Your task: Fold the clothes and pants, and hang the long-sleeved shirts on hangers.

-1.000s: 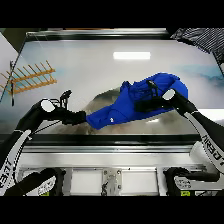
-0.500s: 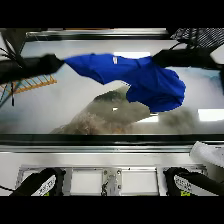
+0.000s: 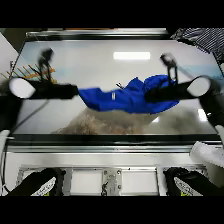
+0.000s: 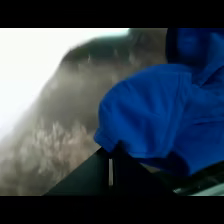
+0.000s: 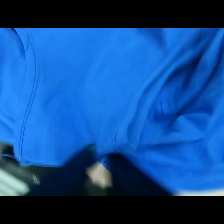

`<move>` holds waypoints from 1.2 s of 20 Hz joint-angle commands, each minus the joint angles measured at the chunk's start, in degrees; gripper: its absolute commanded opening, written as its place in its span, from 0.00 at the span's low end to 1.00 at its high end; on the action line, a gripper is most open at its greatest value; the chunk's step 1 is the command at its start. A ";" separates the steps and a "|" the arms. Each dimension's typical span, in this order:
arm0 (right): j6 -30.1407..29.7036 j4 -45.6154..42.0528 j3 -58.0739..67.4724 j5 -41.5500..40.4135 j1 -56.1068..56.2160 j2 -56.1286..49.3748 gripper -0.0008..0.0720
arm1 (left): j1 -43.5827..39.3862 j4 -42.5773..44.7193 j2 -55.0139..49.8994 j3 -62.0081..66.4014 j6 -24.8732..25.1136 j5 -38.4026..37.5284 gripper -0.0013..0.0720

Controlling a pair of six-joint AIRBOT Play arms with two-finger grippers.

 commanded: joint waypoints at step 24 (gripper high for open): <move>-2.84 -0.39 -8.24 0.72 2.95 0.17 0.02 | -3.43 1.05 -2.69 -15.78 -1.88 5.88 0.03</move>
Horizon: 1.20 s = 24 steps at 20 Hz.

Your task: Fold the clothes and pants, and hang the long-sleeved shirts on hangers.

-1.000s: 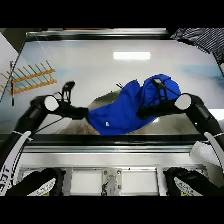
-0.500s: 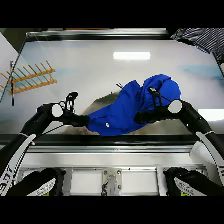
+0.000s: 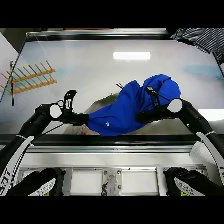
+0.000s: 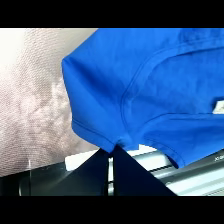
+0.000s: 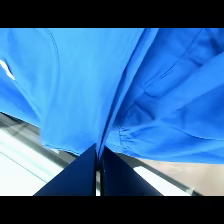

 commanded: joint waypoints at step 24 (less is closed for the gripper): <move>16.74 -24.33 66.38 2.01 -0.87 12.48 0.02 | -6.86 0.50 18.93 57.61 -5.42 19.34 0.03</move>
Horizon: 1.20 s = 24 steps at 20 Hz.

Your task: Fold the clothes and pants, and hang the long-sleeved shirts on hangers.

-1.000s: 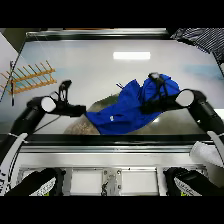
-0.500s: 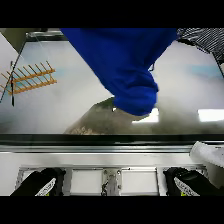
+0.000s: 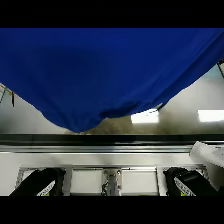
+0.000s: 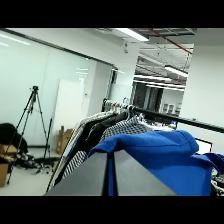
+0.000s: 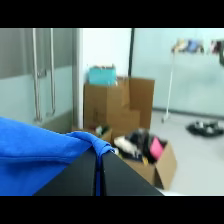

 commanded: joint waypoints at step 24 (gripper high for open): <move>-0.90 -12.02 -63.43 2.05 -7.17 -13.27 0.03 | -4.26 -10.99 -16.52 -67.49 -2.95 -13.62 0.03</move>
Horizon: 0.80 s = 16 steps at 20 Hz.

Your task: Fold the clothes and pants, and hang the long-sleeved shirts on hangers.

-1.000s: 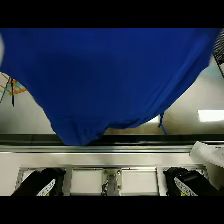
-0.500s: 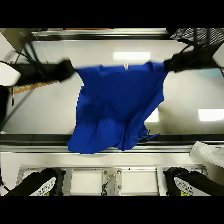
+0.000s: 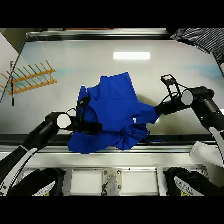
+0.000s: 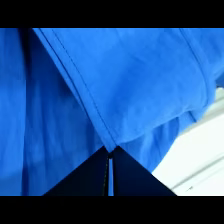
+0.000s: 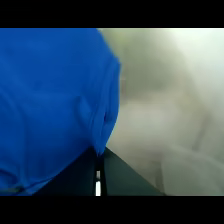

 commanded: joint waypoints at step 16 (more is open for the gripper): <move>6.36 -2.12 -10.73 -1.75 12.83 3.10 0.75 | -0.33 0.28 -9.64 6.21 -0.22 2.19 0.03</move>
